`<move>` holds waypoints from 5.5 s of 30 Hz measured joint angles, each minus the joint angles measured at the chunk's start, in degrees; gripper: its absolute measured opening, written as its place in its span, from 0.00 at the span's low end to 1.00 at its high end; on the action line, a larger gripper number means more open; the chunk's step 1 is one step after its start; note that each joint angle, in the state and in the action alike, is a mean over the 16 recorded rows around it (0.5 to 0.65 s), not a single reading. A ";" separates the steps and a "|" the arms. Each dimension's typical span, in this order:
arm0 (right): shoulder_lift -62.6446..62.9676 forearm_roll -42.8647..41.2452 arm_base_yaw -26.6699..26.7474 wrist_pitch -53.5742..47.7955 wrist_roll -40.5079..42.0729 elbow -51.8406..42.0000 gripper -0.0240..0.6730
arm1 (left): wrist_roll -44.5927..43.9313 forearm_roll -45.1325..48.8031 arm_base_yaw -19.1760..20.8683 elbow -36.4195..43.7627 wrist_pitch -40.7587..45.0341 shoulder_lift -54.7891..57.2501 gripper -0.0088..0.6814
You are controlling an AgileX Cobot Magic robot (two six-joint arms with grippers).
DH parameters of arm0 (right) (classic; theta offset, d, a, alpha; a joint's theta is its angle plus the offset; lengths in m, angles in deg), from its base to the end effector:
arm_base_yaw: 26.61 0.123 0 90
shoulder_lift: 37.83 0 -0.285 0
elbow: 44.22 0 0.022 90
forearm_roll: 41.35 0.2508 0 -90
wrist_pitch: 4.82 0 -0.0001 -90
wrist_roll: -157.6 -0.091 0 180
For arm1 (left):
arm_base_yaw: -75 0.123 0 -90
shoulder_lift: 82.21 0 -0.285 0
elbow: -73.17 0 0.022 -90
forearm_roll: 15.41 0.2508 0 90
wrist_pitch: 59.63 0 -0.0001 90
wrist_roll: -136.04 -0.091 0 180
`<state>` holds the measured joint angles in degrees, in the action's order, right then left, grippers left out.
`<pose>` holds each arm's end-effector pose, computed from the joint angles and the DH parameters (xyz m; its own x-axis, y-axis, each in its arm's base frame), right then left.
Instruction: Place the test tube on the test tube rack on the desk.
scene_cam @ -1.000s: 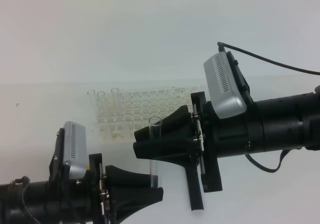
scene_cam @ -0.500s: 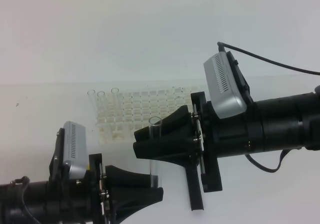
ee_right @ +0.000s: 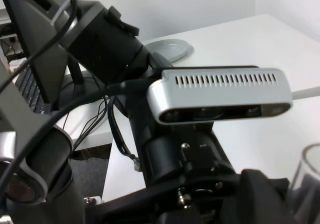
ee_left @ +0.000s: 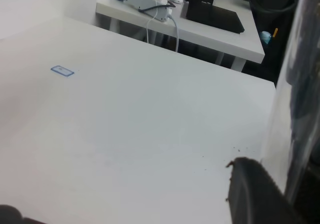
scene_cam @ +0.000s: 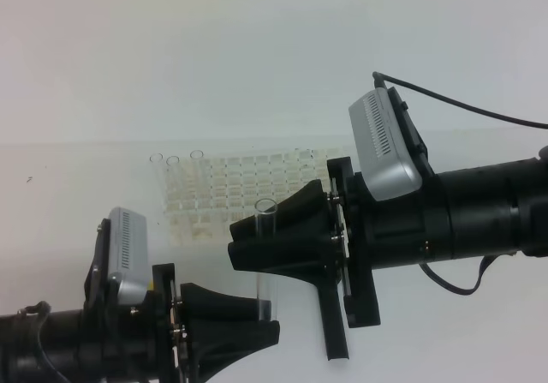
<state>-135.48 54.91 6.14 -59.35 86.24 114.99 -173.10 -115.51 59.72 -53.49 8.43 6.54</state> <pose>0.2285 0.2347 0.2874 -0.1490 -0.1922 -0.9700 -0.9885 0.0555 0.1409 0.1689 -0.1323 0.2059 -0.2403 0.1653 -0.9565 0.9651 0.1469 -0.2170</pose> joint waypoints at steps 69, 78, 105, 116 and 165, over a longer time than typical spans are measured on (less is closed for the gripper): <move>14.88 -2.20 -0.11 22.92 0.34 0.00 0.21 | 27.83 -0.29 0.00 -0.09 0.90 0.00 0.01; 14.88 -2.20 -0.11 23.05 -0.86 0.00 0.21 | 27.77 -1.09 0.02 -0.08 1.18 0.10 0.01; 14.88 -2.20 -0.11 21.58 -1.85 0.00 0.21 | 26.85 -1.29 0.00 0.14 -23.64 -40.91 0.01; 14.88 -2.20 -0.11 21.20 -2.49 0.00 0.21 | 29.63 -2.12 -0.02 4.79 -51.88 -46.08 0.01; 14.77 -2.65 -0.11 28.02 -3.90 0.00 0.21 | 31.82 3.68 -0.02 24.17 -70.41 -71.25 0.01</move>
<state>-120.71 52.26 6.03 -31.33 82.34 114.99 -141.29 -111.83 59.69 -29.32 -61.98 -64.71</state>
